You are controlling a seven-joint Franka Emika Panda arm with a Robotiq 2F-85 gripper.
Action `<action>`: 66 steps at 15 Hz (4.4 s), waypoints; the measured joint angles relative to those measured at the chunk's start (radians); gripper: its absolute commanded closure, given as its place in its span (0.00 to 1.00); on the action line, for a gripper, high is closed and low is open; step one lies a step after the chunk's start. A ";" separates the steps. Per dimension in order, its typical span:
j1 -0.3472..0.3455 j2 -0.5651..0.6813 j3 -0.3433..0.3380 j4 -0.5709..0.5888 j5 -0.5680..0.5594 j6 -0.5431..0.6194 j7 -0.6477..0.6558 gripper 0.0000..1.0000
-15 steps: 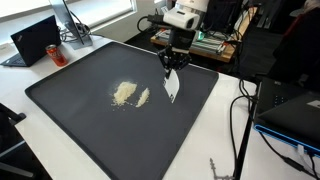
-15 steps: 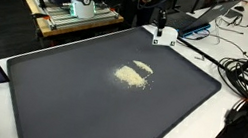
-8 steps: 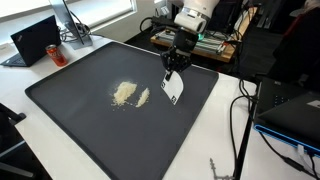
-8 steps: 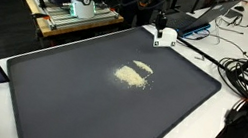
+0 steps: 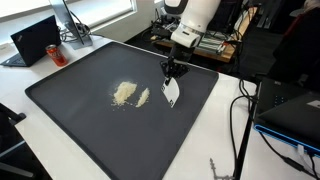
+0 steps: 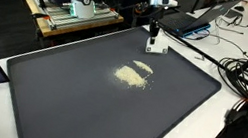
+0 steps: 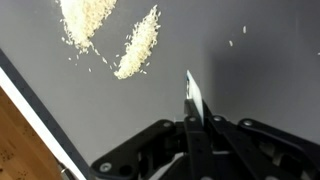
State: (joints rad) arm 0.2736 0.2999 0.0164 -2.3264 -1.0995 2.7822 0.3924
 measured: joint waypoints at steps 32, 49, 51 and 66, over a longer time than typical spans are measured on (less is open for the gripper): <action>-0.375 0.213 0.021 0.716 1.270 -0.523 -0.439 0.99; -0.315 0.348 -0.015 0.949 1.262 -0.896 -0.376 0.99; -0.331 0.381 -0.016 0.979 1.267 -0.909 -0.376 0.99; -0.557 0.424 -0.017 1.078 1.506 -1.071 -0.386 0.99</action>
State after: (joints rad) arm -0.2833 0.7237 -0.0006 -1.2483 0.4067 1.7115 0.0064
